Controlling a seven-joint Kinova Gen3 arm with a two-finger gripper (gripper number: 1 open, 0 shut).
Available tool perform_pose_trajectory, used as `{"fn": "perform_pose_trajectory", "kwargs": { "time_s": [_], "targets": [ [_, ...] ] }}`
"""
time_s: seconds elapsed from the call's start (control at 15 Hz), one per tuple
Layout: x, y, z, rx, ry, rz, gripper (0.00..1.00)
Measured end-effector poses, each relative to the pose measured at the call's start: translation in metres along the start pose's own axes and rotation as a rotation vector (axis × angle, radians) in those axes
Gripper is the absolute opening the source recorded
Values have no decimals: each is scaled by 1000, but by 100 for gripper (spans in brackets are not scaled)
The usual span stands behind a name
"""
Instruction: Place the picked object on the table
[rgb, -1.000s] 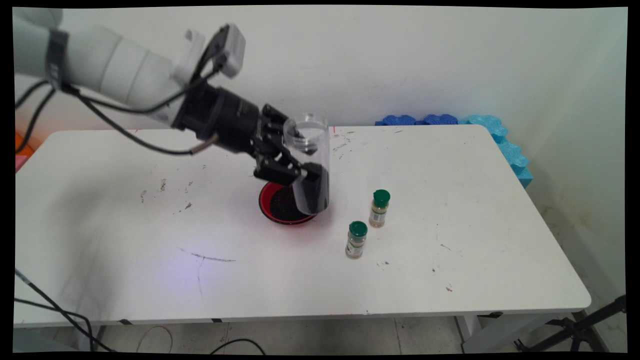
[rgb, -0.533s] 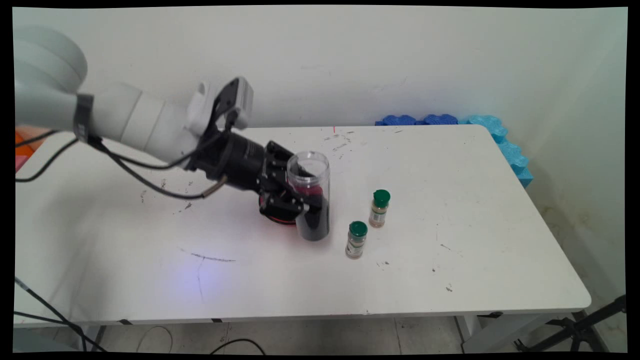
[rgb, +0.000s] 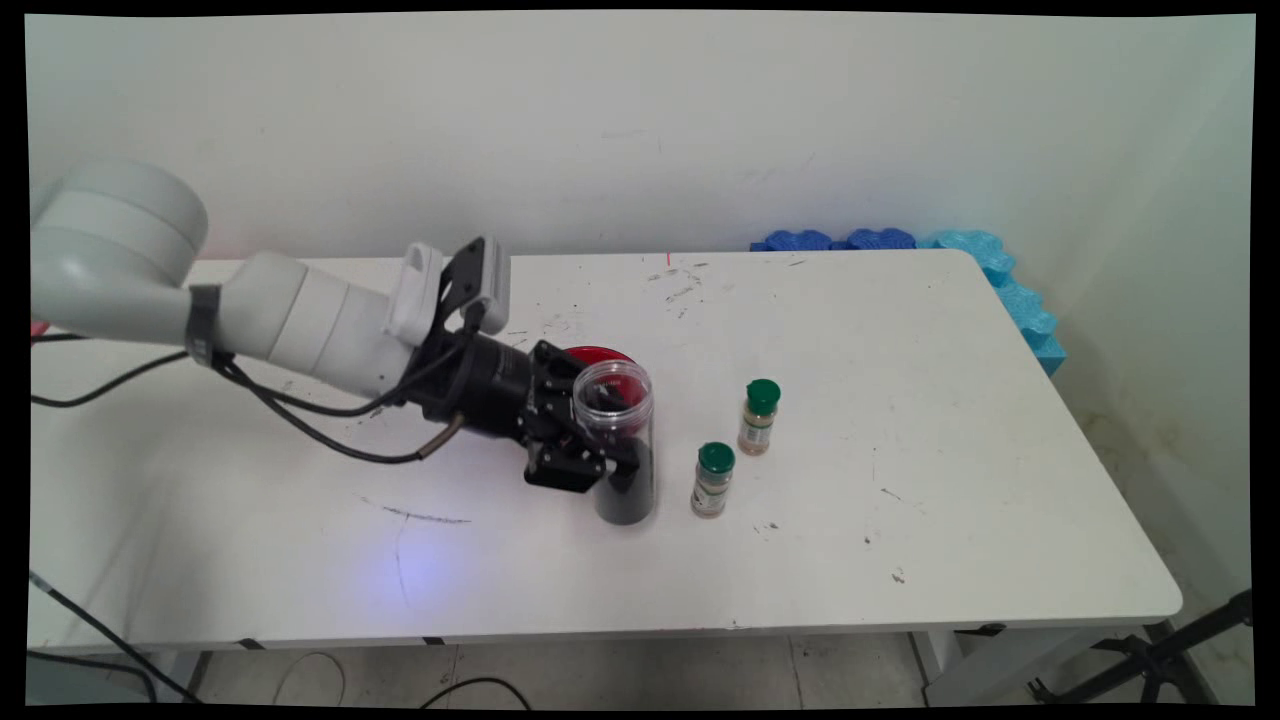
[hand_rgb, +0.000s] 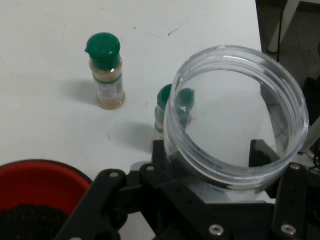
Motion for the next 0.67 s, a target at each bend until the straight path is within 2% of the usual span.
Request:
{"fn": "perform_pose_trajectory", "kwargs": {
  "time_s": [0.67],
  "targets": [
    [-34,0,23,4,-7,-32,0]
  ]
}}
